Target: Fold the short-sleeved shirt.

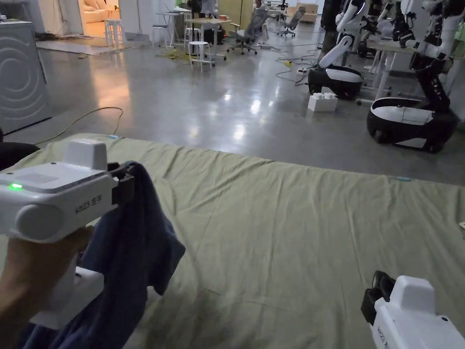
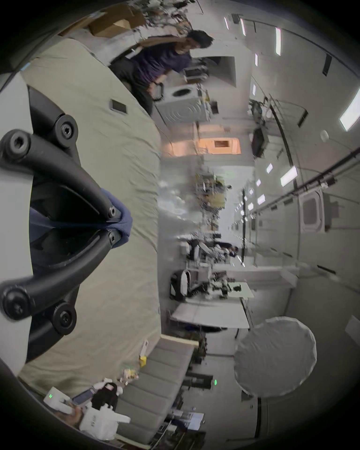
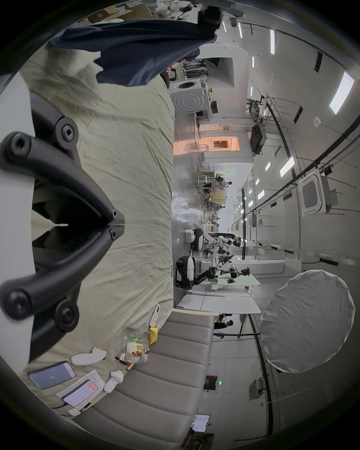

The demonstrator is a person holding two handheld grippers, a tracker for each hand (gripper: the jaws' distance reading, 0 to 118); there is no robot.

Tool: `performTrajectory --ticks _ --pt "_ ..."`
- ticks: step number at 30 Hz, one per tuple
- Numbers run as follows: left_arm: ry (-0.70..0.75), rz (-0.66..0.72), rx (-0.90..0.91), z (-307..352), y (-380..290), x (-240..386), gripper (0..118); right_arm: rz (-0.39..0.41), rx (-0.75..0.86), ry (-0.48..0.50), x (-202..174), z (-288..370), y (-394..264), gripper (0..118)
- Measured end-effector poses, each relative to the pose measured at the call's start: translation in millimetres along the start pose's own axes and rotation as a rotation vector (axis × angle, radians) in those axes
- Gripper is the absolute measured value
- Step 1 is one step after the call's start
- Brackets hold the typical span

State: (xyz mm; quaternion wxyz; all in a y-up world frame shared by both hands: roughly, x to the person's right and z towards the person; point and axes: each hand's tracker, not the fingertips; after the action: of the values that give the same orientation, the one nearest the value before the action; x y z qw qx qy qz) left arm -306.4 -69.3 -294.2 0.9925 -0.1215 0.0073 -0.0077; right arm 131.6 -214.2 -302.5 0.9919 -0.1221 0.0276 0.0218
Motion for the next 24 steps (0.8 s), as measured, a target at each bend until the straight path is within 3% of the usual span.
performTrajectory --ticks 6,11,18,24 --pt "-0.180 -0.012 0.053 -27.7 30.5 87.4 3 -0.023 0.028 -0.044 27.0 12.4 5.4 0" --pt "-0.331 -0.051 -0.007 -57.6 13.6 167.2 3 -0.030 0.047 -0.092 51.3 26.8 9.4 0" --pt "-0.501 -0.074 -0.197 -73.1 -75.4 270.9 3 -0.047 0.032 -0.158 81.3 39.2 -1.4 0" --pt "-0.580 -0.095 -0.371 -64.6 -158.9 314.5 4 -0.053 -0.003 -0.186 96.2 43.6 -17.4 0"
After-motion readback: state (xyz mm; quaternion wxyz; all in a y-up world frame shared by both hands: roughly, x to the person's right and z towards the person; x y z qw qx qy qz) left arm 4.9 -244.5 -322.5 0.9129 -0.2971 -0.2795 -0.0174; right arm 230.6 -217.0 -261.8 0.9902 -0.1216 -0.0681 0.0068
